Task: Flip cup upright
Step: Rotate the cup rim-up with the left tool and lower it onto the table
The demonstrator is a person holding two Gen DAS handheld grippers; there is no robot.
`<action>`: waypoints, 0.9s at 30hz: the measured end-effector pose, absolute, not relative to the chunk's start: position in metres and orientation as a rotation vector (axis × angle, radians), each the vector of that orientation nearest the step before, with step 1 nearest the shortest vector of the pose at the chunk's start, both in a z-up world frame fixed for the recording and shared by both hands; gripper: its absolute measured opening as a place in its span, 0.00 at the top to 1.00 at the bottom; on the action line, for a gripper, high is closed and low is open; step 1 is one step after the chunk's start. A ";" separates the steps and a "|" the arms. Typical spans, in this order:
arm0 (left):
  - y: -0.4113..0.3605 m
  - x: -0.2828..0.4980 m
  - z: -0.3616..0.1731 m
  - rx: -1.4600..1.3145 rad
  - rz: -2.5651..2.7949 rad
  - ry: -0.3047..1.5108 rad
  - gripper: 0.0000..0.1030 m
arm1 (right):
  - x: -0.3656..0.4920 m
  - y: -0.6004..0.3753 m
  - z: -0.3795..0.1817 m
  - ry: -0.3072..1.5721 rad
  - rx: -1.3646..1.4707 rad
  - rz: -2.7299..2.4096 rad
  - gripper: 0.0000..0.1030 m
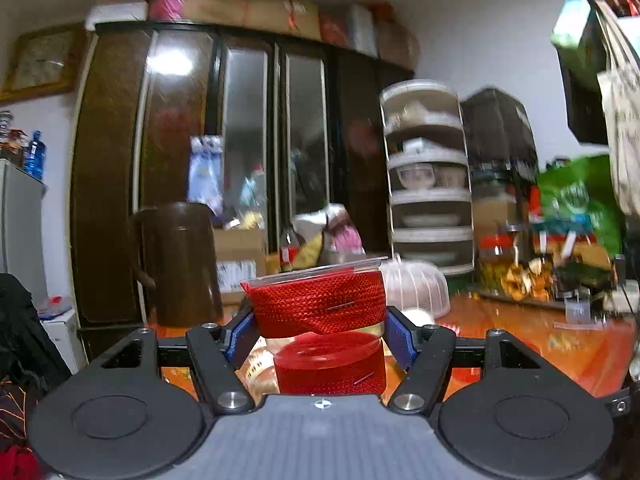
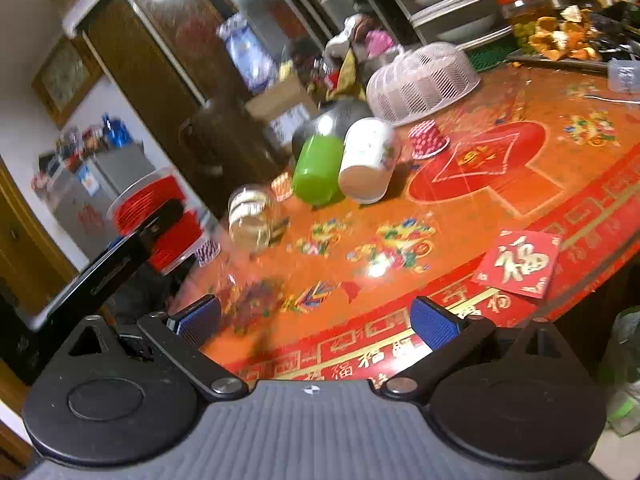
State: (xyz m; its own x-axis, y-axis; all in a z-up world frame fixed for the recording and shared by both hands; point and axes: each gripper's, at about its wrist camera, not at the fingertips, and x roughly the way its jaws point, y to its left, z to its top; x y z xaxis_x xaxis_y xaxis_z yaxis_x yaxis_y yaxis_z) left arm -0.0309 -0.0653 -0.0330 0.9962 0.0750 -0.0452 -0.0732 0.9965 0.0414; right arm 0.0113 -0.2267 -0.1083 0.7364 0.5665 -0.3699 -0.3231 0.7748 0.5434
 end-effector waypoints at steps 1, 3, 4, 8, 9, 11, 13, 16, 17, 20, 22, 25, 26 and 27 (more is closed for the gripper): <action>-0.067 -0.033 -0.034 0.035 0.078 0.042 0.33 | 0.010 -0.230 -0.109 0.539 0.482 0.507 0.01; -0.075 -0.039 -0.037 0.057 0.089 0.027 0.33 | 0.007 -0.234 -0.114 0.525 0.498 0.498 0.01; -0.079 -0.043 -0.040 0.068 0.101 0.016 0.33 | 0.005 -0.236 -0.116 0.524 0.505 0.497 0.01; -0.088 -0.057 -0.056 0.060 0.122 -0.016 0.33 | -0.003 -0.243 -0.124 0.516 0.535 0.505 0.01; -0.090 -0.059 -0.061 0.064 0.129 -0.024 0.33 | -0.006 -0.245 -0.126 0.513 0.538 0.503 0.01; -0.096 -0.062 -0.072 0.090 0.147 -0.029 0.33 | -0.011 -0.247 -0.127 0.502 0.533 0.500 0.01; -0.101 -0.063 -0.080 0.099 0.144 -0.017 0.33 | -0.015 -0.248 -0.127 0.489 0.518 0.489 0.01; -0.102 -0.064 -0.089 0.102 0.142 0.001 0.33 | -0.014 -0.251 -0.127 0.484 0.526 0.478 0.01; -0.101 -0.063 -0.091 0.100 0.138 0.010 0.33 | -0.014 -0.250 -0.128 0.484 0.530 0.476 0.01; -0.098 -0.060 -0.100 0.104 0.130 0.040 0.33 | -0.012 -0.244 -0.126 0.481 0.513 0.472 0.01; -0.095 -0.061 -0.104 0.101 0.127 0.050 0.33 | -0.012 -0.239 -0.124 0.477 0.494 0.476 0.01; -0.096 -0.066 -0.107 0.124 0.114 0.054 0.33 | -0.011 -0.234 -0.123 0.473 0.475 0.488 0.01; -0.097 -0.066 -0.107 0.132 0.106 0.066 0.33 | -0.011 -0.232 -0.122 0.475 0.470 0.491 0.01; -0.097 -0.066 -0.108 0.137 0.093 0.082 0.32 | -0.012 -0.231 -0.122 0.475 0.462 0.493 0.01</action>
